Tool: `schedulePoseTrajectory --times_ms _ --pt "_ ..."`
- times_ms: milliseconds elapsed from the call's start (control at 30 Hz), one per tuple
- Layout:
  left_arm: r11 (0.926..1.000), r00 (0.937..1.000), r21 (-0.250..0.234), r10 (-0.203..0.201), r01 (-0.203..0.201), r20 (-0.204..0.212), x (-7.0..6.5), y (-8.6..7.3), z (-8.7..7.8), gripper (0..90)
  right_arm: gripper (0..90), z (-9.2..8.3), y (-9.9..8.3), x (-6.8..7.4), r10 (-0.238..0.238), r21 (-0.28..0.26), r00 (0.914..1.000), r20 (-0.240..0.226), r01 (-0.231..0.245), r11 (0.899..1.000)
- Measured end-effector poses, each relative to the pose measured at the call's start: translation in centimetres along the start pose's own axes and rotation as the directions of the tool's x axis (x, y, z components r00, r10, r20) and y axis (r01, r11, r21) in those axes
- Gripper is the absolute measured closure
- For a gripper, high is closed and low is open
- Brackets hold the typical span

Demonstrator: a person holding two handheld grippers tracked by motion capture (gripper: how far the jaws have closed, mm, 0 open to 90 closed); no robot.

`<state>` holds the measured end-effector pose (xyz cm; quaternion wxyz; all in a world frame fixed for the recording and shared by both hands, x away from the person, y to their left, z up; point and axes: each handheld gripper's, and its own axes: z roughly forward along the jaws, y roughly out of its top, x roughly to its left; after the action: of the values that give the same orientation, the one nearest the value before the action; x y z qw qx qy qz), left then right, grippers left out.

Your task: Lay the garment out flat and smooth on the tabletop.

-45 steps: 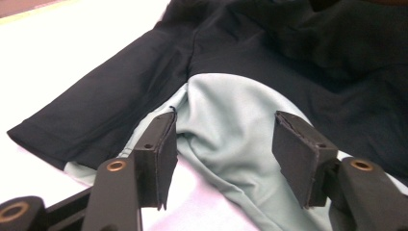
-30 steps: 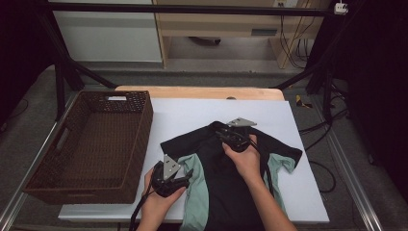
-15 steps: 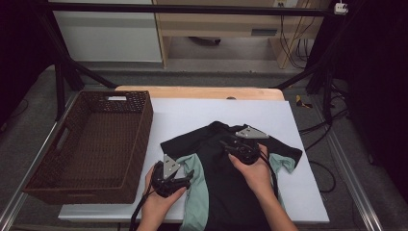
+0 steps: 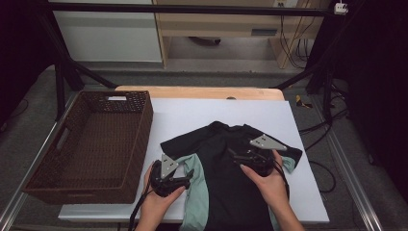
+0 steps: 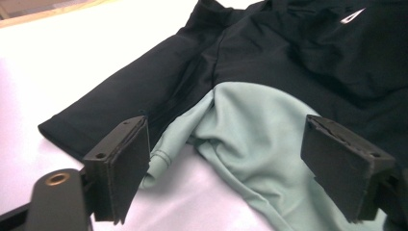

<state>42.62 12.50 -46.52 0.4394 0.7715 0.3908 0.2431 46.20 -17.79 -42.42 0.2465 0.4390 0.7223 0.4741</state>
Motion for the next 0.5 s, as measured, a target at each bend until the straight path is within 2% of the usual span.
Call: schedulePoseTrajectory --times_ms 200,367,433,500 --pt "0.9997 0.9997 -0.025 -0.006 0.007 0.024 -0.1 0.6 -0.4 11.5 11.0 -2.8 -1.6 -1.4 -0.029 0.013 0.9996 0.007 0.029 0.999" --pt "0.998 0.9984 -0.062 -0.007 0.01 0.057 0.1 1.7 -0.8 8.1 9.0 -5.4 -3.5 -3.0 -0.015 -0.022 0.9995 0.027 0.016 1.0" --pt "0.997 0.9978 -0.075 -0.012 0.016 0.066 0.4 2.3 -0.8 6.7 9.0 -5.6 -4.3 -3.7 0.002 -0.04 0.9995 0.031 -0.001 0.999" --pt "0.997 0.998 -0.075 -0.015 0.019 0.061 0.9 2.9 -0.6 6.3 9.1 -5.7 -4.6 -4.2 0.009 -0.024 0.9992 0.04 -0.008 1.0"
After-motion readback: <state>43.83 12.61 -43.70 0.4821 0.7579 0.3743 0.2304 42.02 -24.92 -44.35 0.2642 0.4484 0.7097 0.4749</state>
